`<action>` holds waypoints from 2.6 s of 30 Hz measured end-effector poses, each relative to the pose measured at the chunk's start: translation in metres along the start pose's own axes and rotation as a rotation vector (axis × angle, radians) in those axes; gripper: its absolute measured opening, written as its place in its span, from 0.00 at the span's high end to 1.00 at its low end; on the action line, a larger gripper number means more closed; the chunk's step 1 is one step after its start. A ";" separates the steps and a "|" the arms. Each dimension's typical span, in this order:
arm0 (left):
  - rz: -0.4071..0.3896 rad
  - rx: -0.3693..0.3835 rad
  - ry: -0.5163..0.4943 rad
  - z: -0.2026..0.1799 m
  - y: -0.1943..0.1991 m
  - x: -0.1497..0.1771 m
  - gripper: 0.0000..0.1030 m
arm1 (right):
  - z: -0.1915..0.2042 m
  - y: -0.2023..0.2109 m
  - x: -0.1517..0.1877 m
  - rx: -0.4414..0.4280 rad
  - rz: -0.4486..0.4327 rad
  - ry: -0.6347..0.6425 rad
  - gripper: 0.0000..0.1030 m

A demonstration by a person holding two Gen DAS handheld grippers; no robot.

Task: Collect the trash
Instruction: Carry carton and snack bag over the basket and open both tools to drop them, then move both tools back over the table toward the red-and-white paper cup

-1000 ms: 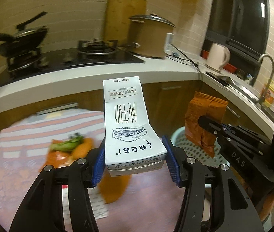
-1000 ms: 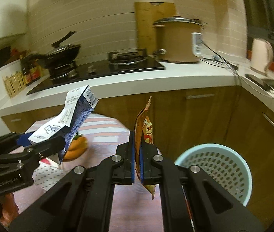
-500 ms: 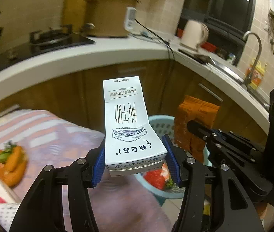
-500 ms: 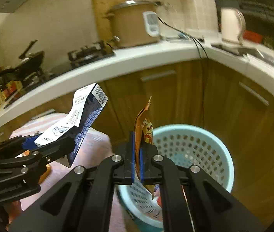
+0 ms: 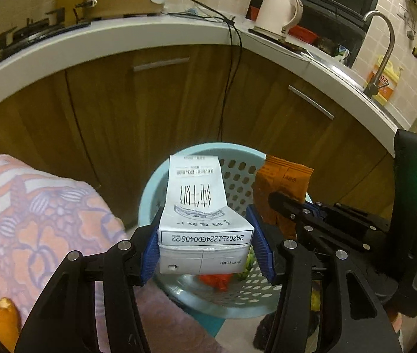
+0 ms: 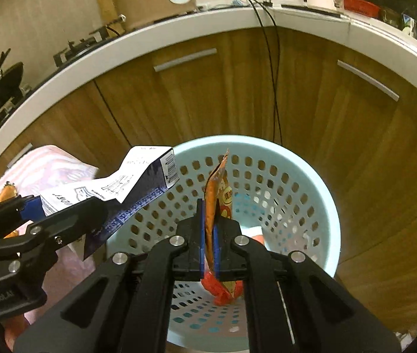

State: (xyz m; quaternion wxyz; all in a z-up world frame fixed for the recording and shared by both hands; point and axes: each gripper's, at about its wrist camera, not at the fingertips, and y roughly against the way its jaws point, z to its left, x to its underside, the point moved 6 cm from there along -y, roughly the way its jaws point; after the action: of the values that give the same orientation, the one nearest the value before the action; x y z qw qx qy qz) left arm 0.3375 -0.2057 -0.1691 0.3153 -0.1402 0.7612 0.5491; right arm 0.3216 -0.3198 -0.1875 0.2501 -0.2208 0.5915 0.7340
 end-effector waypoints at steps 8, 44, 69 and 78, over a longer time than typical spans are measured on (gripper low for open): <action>-0.021 -0.006 0.041 0.012 0.007 -0.002 0.32 | -0.020 0.001 0.001 0.022 -0.008 -0.062 0.54; -0.339 -0.320 0.298 0.206 0.257 0.087 0.32 | 0.237 0.037 0.063 -0.250 -0.033 0.242 0.54; -0.074 -0.151 0.249 0.246 0.193 0.150 0.48 | 0.240 0.023 0.072 -0.202 -0.027 0.247 0.45; -0.089 -0.117 0.254 0.234 0.188 0.153 0.49 | 0.255 0.028 0.075 -0.216 -0.018 0.289 0.45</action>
State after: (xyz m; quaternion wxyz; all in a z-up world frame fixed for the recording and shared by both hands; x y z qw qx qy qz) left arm 0.1919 0.0980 -0.1716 0.2316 -0.2604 0.7547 0.5558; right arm 0.2386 -0.0672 -0.1614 0.1438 -0.3551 0.5371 0.7515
